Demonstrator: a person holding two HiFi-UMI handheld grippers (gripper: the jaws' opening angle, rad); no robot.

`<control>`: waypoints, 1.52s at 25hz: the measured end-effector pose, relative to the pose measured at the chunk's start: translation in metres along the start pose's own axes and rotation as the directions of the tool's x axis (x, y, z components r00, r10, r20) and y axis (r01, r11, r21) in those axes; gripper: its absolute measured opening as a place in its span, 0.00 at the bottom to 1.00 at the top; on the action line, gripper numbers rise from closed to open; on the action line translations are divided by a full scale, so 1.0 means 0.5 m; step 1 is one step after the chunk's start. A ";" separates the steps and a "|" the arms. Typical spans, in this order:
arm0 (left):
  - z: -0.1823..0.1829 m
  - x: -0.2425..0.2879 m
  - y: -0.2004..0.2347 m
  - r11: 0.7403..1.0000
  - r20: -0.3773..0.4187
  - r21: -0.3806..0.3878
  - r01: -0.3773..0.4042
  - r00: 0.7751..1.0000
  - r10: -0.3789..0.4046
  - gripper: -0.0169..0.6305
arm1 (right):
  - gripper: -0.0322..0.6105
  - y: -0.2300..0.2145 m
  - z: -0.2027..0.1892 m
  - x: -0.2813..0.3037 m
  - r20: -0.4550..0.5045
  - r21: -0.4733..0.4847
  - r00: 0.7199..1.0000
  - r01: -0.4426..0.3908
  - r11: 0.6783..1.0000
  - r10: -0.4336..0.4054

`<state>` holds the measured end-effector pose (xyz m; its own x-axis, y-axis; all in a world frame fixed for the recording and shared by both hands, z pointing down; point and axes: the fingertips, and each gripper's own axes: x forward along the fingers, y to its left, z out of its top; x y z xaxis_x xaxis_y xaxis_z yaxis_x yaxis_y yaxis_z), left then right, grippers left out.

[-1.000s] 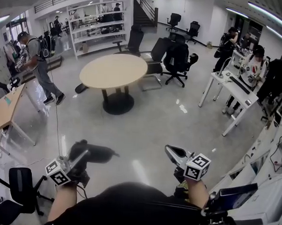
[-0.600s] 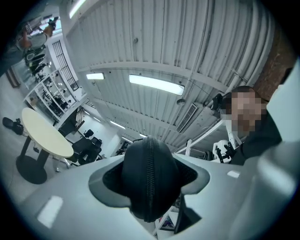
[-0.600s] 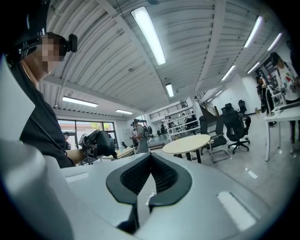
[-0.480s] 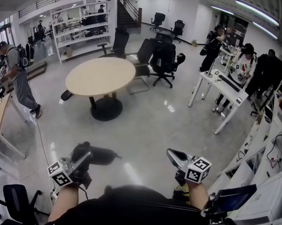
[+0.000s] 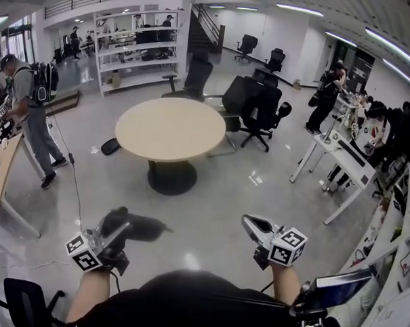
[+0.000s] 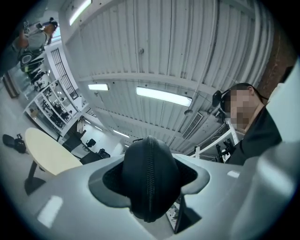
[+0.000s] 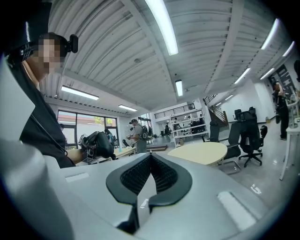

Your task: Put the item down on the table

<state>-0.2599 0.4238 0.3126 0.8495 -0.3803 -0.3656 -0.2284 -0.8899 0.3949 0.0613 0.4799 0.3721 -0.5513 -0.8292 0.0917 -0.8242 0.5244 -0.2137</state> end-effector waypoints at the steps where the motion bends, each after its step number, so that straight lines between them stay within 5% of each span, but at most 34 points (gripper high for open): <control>1: 0.019 -0.015 0.027 1.000 0.005 0.005 -0.010 1.000 0.010 0.43 | 0.07 0.002 0.003 0.038 -0.003 -0.003 1.000 -0.010 1.000 0.010; 9: 0.094 -0.094 0.183 0.995 0.046 -0.011 -0.095 0.994 0.095 0.43 | 0.07 0.011 0.000 0.250 -0.061 -0.003 0.995 -0.085 0.996 0.085; 16: 0.062 -0.025 0.259 0.991 0.032 -0.029 -0.131 0.991 0.132 0.43 | 0.07 -0.098 0.001 0.310 -0.080 0.011 0.989 -0.121 0.993 0.121; 31: -0.110 0.483 0.352 0.980 0.060 -0.073 -0.183 0.980 0.188 0.43 | 0.07 -0.639 0.057 0.291 -0.125 0.071 0.969 -0.205 0.976 0.212; 38: -0.162 0.609 0.361 0.977 0.029 -0.067 -0.202 0.979 0.204 0.43 | 0.07 -0.780 0.080 0.265 -0.102 0.100 0.972 -0.204 0.974 0.214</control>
<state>-0.0039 0.1678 0.3409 0.7709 -0.5610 -0.3017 -0.3627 -0.7760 0.5160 0.3146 0.1578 0.4288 -0.7251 -0.6738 0.1421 -0.6774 0.6606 -0.3236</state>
